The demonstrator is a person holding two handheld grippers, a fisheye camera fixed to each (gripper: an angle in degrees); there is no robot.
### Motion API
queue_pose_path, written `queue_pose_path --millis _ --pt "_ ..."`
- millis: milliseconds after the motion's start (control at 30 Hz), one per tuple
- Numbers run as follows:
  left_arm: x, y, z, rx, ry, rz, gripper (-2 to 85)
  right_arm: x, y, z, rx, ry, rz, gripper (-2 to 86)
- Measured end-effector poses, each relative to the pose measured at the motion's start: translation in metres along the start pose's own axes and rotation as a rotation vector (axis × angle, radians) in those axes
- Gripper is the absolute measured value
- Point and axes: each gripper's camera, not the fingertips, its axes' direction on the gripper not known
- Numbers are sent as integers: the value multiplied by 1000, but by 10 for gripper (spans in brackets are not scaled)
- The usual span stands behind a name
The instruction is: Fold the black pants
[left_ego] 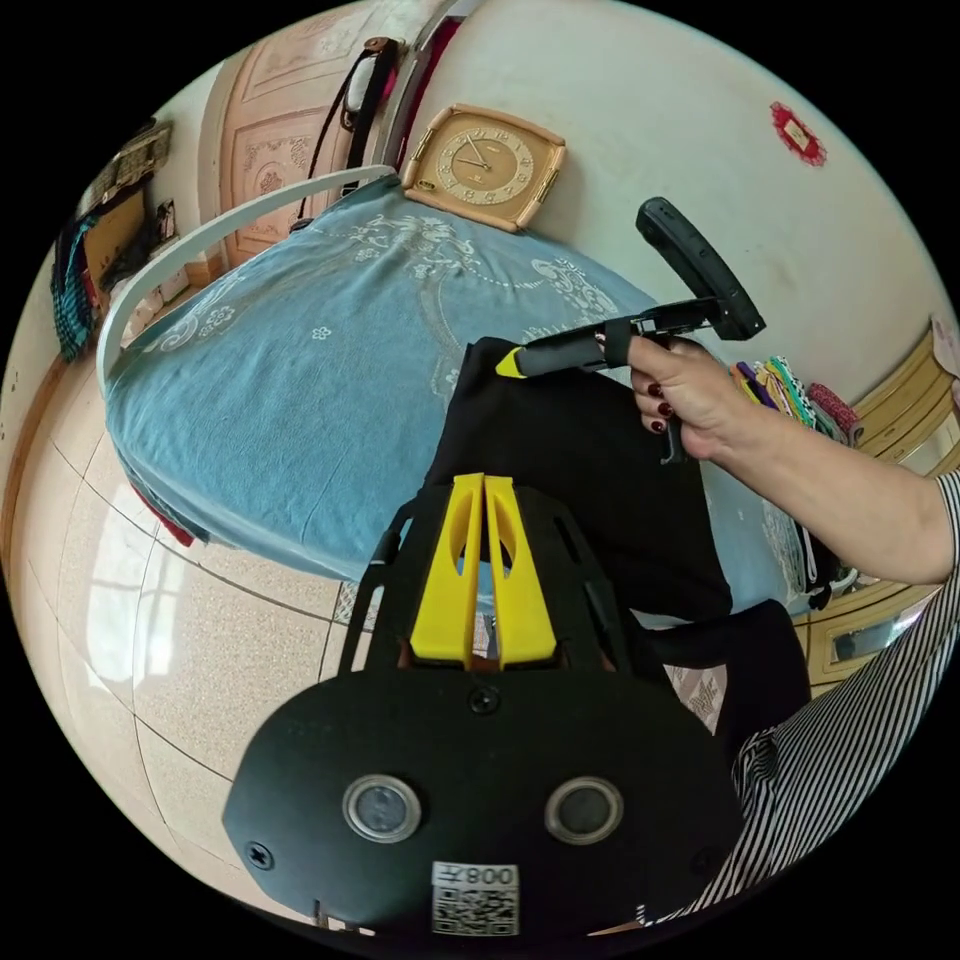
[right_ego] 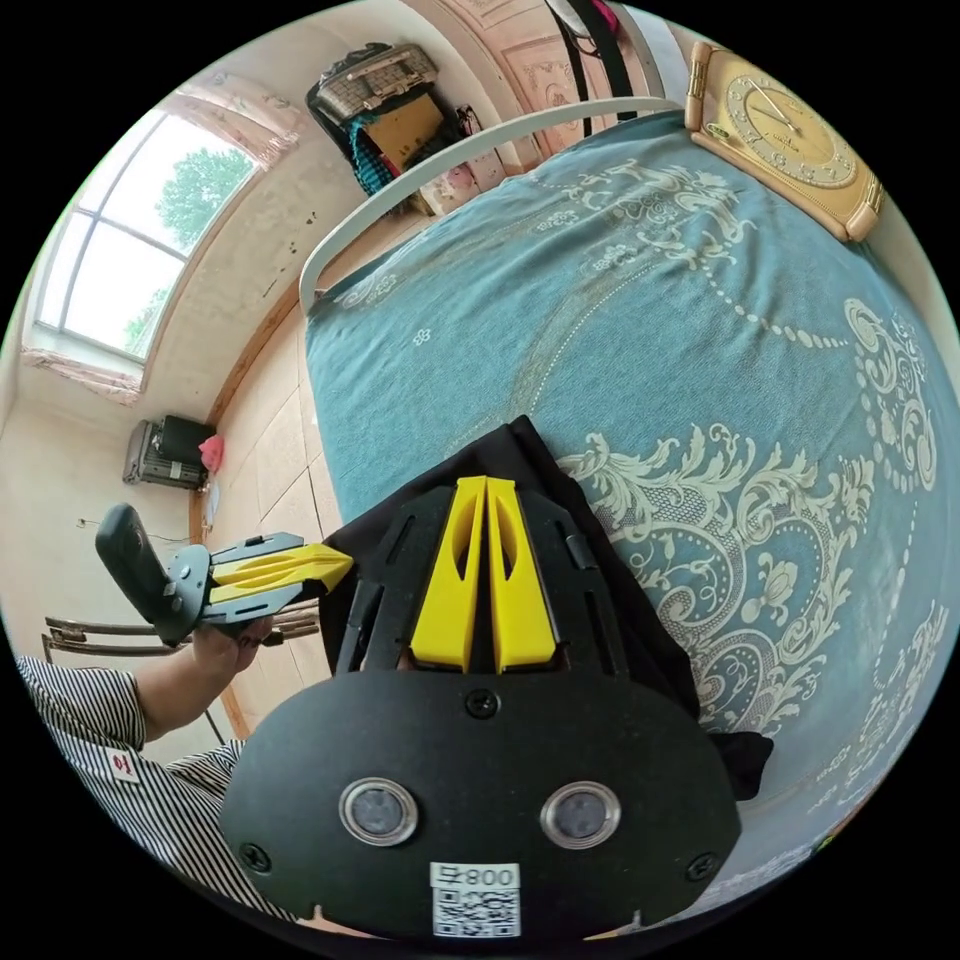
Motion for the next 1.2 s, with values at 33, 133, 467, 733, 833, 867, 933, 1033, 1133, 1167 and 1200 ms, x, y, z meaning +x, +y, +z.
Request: queue_pose_path --millis 33,133,467,733,833,867,933,1033,1133,1167,1200 --pt "2 2 0 2 8 -12 0 0 -2 -1 -9 -7 1 0" --pt "17 12 -12 21 39 -33 1 -4 9 -19 41 -2 -12 1" --pt "80 52 -26 14 44 -17 1 29 83 -40 70 -19 68 1" --pt "123 74 -14 -41 36 22 1 23 209 -39 10 -112 90 1" --pt "133 79 -14 -49 64 -26 1 31 258 -21 -29 -164 180 1" --pt "144 80 -16 -44 47 -20 1 35 273 -15 -9 -166 203 1" --pt "164 83 -20 -38 15 14 1 45 287 -8 -2 -187 255 1" --pt "199 90 -21 -46 33 61 1 55 299 -13 23 -219 280 1" --pt "239 102 -14 -73 138 117 3 69 323 -13 10 -225 295 2" --pt "256 108 -6 -99 182 139 4 79 338 -12 21 -237 330 2" --pt "273 114 4 -137 223 156 5 85 346 -12 29 -245 352 2"
